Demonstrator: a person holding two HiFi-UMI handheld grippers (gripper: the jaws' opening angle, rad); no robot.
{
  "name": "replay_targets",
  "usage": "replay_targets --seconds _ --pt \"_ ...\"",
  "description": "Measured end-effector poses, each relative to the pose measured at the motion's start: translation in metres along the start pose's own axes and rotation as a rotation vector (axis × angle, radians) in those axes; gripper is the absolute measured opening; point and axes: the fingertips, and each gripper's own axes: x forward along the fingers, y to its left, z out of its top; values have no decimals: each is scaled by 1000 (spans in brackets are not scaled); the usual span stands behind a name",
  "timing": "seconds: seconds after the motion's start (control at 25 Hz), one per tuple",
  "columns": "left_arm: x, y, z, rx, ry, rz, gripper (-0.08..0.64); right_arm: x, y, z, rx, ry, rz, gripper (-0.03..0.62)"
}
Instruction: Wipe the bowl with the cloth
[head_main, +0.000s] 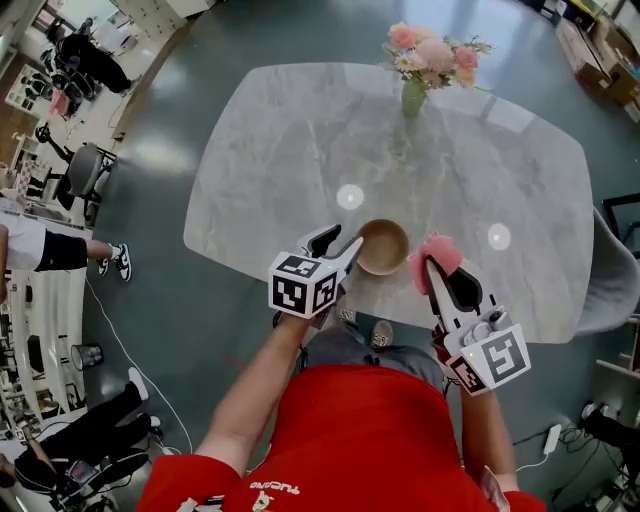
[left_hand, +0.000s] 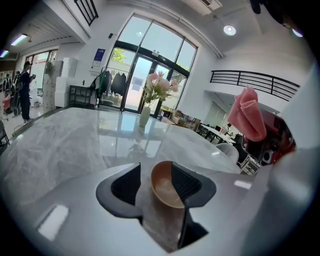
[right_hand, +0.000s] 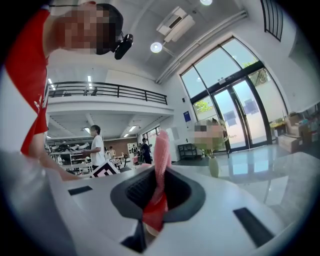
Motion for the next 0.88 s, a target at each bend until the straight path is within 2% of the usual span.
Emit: replay_targets --seconds 0.32,0.52,0.88 --pt "26 9 -17 -47 139 -79 172 21 -8 -14 -30 54 -53 25" --pt "40 10 -23 -77 209 -116 172 33 -12 -37 -98 121 -84 25" --pt "55 10 -35 -88 297 -187 170 43 -10 -60 -122 193 -154 25"
